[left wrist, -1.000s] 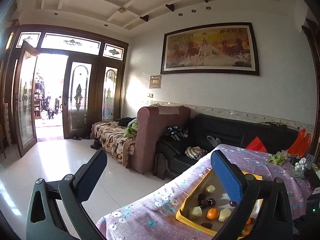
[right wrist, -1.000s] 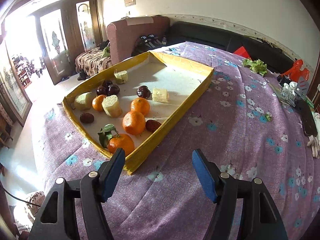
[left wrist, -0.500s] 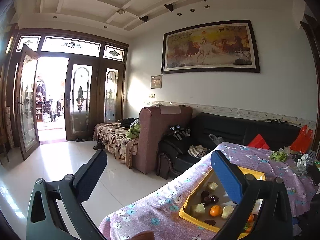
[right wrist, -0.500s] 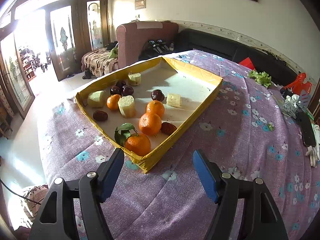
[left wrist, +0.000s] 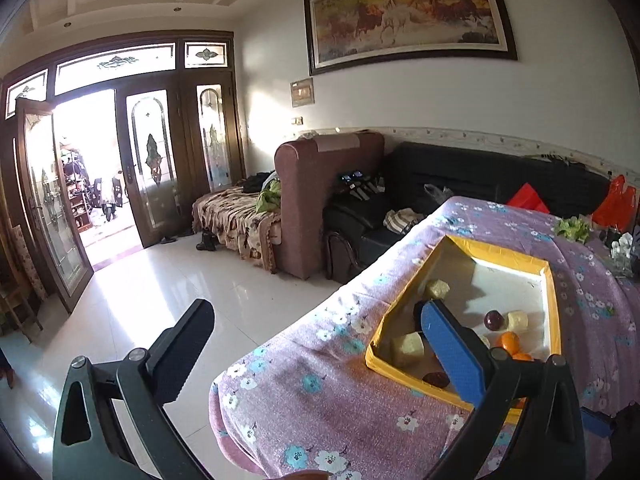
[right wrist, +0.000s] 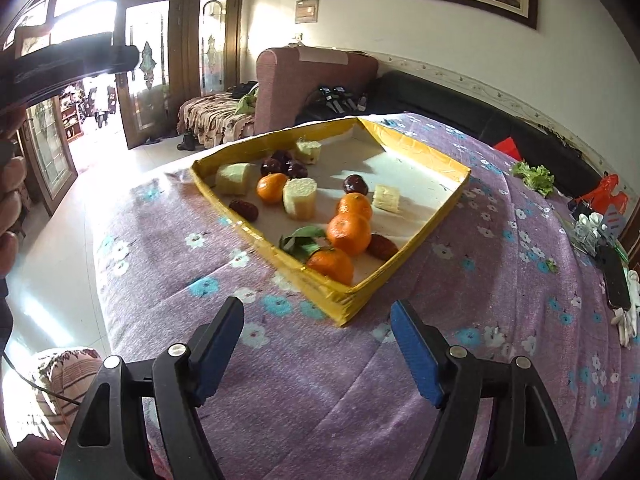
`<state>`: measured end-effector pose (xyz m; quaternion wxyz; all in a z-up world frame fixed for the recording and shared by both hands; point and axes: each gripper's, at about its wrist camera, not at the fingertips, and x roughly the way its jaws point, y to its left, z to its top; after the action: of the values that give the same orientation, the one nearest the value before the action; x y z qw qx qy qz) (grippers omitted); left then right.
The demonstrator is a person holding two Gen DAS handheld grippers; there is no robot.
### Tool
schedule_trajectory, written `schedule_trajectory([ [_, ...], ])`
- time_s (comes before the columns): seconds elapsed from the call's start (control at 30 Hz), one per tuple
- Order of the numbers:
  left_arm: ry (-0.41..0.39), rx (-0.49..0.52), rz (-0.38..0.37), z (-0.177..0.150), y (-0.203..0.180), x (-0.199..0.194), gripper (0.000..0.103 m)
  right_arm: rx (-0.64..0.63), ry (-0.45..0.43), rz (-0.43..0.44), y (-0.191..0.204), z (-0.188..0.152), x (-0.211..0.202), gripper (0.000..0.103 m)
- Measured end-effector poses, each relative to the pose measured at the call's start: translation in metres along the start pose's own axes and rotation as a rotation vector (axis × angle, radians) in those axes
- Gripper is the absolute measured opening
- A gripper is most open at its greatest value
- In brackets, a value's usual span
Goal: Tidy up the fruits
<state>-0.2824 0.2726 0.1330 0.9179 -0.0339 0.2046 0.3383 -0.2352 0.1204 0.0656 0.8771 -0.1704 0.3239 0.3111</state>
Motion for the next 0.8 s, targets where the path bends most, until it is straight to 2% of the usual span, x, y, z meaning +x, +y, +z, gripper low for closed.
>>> schedule_trajectory([
  [0.27, 0.074, 0.023, -0.032, -0.008, -0.006, 0.009, 0.103, -0.119, 0.000, 0.004, 0.046, -0.018, -0.002, 0.080],
  [0.47, 0.107, -0.027, -0.016, -0.006, 0.006, 0.014, 0.103, -0.164, -0.006, 0.012, 0.062, -0.022, -0.004, 0.080],
  [0.8, 0.173, 0.037, 0.005, -0.015, -0.012, 0.022, 0.103, -0.143, -0.050, -0.032, 0.049, 0.014, -0.008, 0.084],
])
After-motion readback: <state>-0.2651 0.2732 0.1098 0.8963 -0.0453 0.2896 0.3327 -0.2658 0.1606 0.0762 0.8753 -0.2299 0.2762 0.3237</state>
